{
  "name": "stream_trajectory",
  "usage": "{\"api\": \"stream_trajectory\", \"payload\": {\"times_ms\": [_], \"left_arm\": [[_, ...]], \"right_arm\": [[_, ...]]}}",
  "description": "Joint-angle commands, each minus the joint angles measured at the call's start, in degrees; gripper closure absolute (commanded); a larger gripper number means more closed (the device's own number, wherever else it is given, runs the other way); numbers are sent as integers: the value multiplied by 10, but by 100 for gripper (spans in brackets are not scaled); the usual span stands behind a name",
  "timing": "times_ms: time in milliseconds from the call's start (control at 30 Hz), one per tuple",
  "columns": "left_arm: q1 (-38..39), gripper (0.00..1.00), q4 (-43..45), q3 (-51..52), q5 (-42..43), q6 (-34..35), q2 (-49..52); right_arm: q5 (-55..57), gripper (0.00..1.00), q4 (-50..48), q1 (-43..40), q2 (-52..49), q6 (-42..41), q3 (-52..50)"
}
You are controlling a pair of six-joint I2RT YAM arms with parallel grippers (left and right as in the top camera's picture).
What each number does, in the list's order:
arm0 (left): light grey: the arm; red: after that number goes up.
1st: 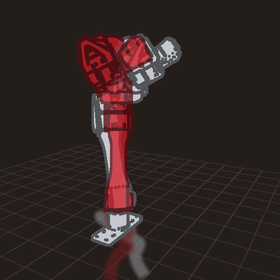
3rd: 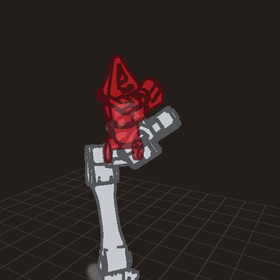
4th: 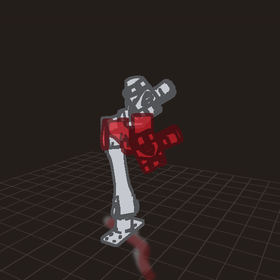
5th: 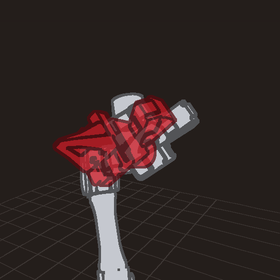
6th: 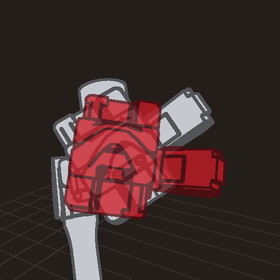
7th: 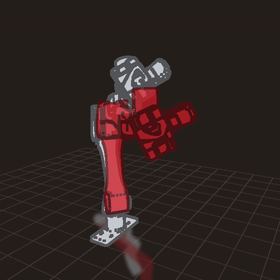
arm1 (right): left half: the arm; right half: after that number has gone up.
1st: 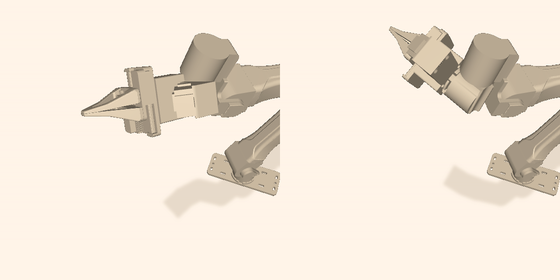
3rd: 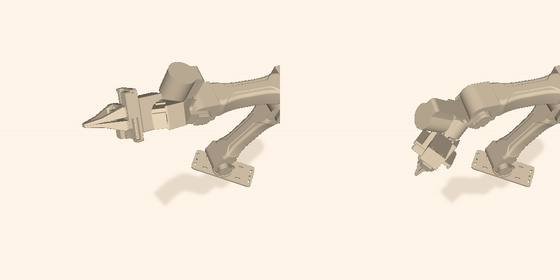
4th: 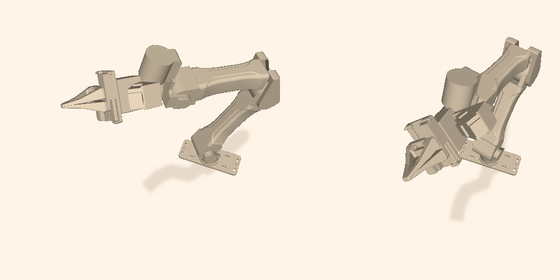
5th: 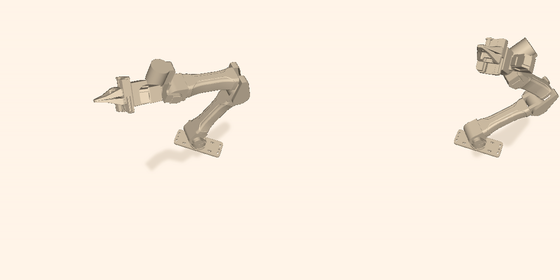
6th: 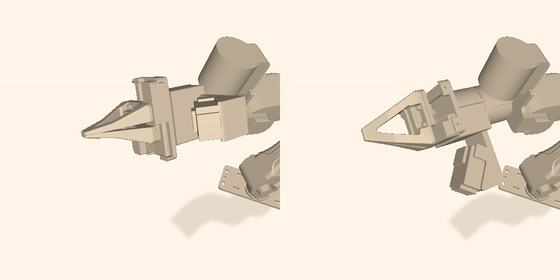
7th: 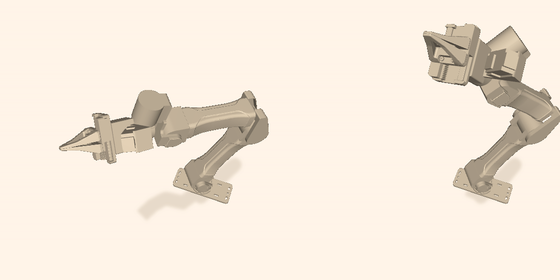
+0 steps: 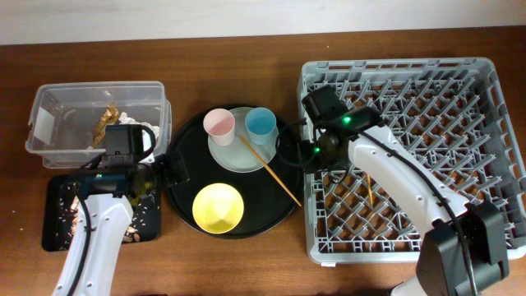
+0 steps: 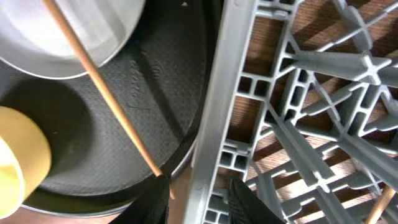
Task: Sort waste into correct bins and load items into the dishwasher rack
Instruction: 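Release the chopstick and move the right gripper back toward the round tray, then reach the right gripper down to the second chopstick on the tray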
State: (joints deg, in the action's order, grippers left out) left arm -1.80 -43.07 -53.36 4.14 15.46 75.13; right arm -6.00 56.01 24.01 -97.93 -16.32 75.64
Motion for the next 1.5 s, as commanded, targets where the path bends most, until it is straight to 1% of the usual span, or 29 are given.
{"api": "stream_trajectory", "payload": {"times_ms": [0, 33, 67, 167, 200, 267, 533, 733, 1000, 1033, 1133, 1233, 1300, 1400, 1467], "left_arm": [[-2, 1, 1, -8, 6, 0, 0], [-2, 1, 1, -8, 6, 0, 0], [-2, 1, 1, -8, 6, 0, 0], [-2, 1, 1, -8, 6, 0, 0], [-2, 1, 1, -8, 6, 0, 0], [-2, 1, 1, -8, 6, 0, 0], [-2, 1, 1, -8, 6, 0, 0], [-2, 1, 1, -8, 6, 0, 0], [-2, 1, 1, -8, 6, 0, 0], [-2, 1, 1, -8, 6, 0, 0], [-2, 1, 1, -8, 6, 0, 0], [-2, 1, 1, -8, 6, 0, 0], [-2, 1, 1, -8, 6, 0, 0], [-2, 1, 1, -8, 6, 0, 0], [-2, 1, 1, -8, 6, 0, 0]], "right_arm": [[21, 70, -22, 4, 1, -12, -28], [20, 71, -30, 4, 1, -14, -34], [17, 76, -37, 4, 1, -14, -39], [18, 79, -43, 3, 2, -12, -40], [18, 82, -45, 2, 2, -4, -40], [22, 85, -45, -4, 2, 18, -40], [22, 88, -51, -20, 2, 97, -40], [22, 92, -84, -19, 2, 107, -40], [20, 91, -94, -19, 2, 114, -40], [20, 87, -93, -19, 2, 114, -38], [17, 83, -51, -19, 3, 114, 0], [9, 82, 44, -19, 5, 114, 87], [-21, 80, 85, -19, 5, 115, 130], [-78, 76, 94, -9, 5, 130, 148], [-78, 74, 82, 8, 3, 132, 136]]}}
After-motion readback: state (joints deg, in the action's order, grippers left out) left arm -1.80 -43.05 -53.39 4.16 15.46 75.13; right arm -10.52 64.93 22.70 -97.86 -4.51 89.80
